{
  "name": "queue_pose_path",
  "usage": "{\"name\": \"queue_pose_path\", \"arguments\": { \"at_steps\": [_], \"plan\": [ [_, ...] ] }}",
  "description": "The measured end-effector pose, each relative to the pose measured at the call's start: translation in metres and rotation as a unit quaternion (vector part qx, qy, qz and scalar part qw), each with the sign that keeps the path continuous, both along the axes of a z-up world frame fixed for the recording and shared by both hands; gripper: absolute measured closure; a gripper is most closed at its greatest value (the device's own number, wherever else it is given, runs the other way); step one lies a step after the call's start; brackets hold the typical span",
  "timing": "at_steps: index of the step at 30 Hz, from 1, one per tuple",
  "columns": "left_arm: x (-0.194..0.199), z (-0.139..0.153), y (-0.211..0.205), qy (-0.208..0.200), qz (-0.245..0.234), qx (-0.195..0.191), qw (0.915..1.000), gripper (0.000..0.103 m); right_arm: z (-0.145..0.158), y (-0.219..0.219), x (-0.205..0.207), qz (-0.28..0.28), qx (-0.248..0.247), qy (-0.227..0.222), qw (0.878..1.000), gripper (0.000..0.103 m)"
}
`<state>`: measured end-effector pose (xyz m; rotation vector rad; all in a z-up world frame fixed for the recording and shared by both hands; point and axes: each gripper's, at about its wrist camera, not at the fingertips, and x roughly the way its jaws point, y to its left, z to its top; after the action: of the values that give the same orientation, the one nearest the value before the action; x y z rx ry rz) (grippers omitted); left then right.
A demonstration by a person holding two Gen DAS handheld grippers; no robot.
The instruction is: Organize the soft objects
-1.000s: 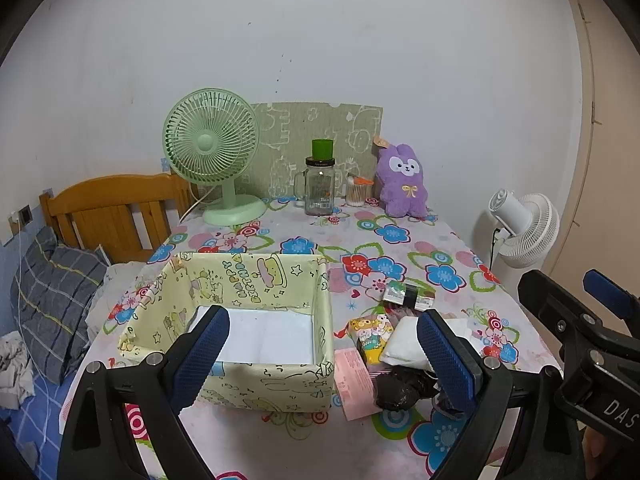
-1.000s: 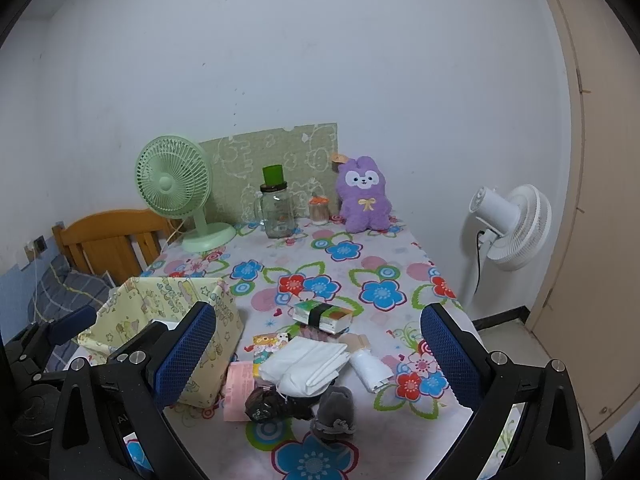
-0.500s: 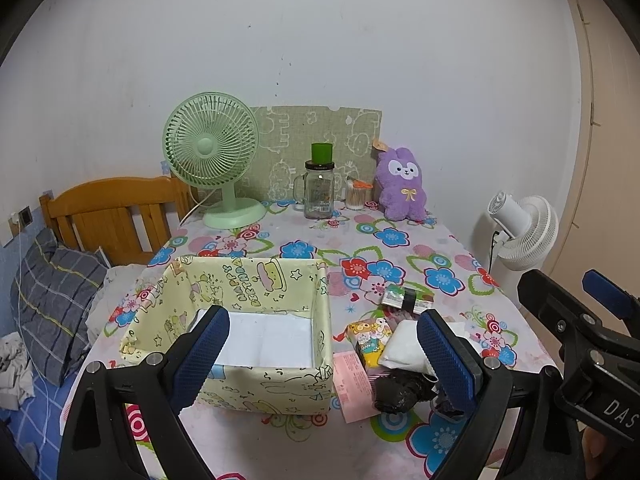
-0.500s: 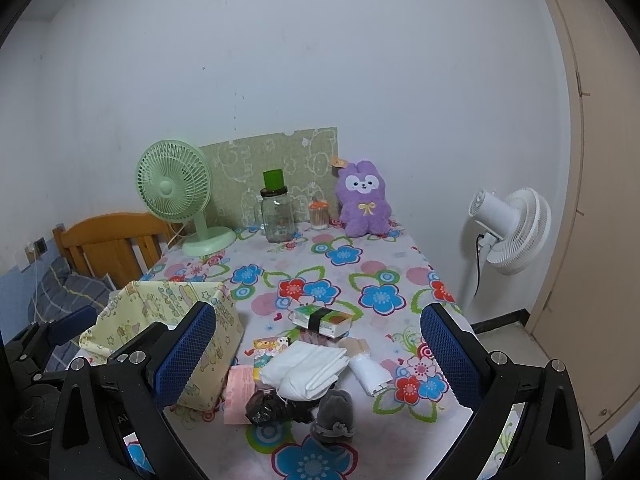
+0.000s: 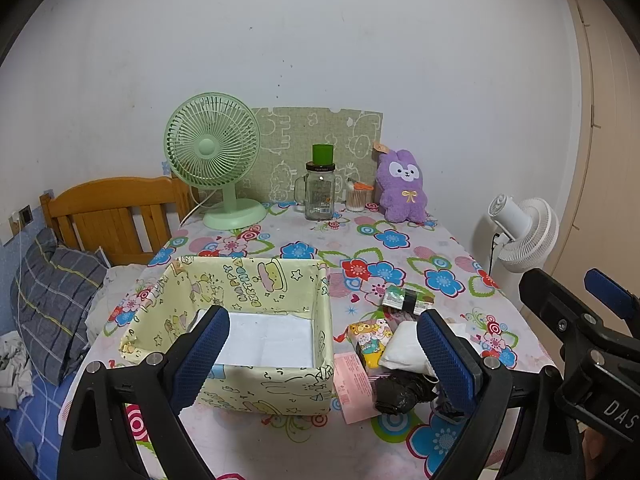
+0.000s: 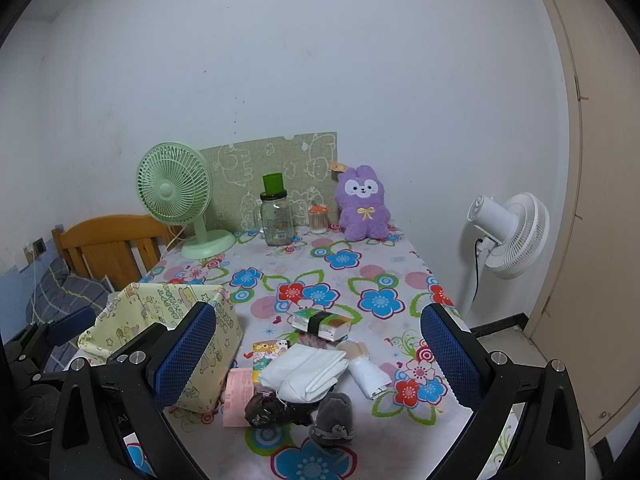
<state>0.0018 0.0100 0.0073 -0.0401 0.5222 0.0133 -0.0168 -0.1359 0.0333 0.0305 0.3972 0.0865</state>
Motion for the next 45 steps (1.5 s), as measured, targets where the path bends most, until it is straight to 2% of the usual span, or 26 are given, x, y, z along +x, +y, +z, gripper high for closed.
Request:
{"name": "queue_pose_path", "arguments": {
  "at_steps": [5,9,19,21,27,36,45],
  "plan": [
    [-0.001,-0.003,-0.004,-0.001,-0.006,0.000,1.0000,0.009,-0.001,0.000,0.000,-0.001,-0.005,-0.001,1.000,0.000],
    [-0.001,-0.009,-0.009,0.000,-0.016,-0.006,0.9999,0.015,-0.002,-0.001,0.001,0.002,-0.011,-0.001,1.000,0.001],
    [0.009,-0.035,-0.037,0.030,-0.042,-0.012,0.9986,0.021,-0.020,-0.006,0.005,0.011,-0.022,-0.005,1.000,0.002],
    [0.009,-0.042,-0.043,0.037,-0.044,-0.014,0.9982,0.024,-0.026,-0.007,0.007,0.012,-0.028,-0.001,1.000,0.004],
    [0.012,-0.060,-0.055,0.060,-0.054,-0.023,0.9965,0.027,-0.044,-0.016,0.016,0.005,-0.031,0.019,0.999,0.006],
    [0.017,-0.089,-0.070,0.092,-0.063,-0.002,0.9938,0.029,-0.075,-0.021,0.026,0.009,-0.025,0.067,0.997,0.009],
    [0.024,-0.112,-0.069,0.119,-0.051,0.006,0.9916,0.032,-0.103,-0.016,0.040,0.026,-0.021,0.115,0.993,0.015]
  ]
}}
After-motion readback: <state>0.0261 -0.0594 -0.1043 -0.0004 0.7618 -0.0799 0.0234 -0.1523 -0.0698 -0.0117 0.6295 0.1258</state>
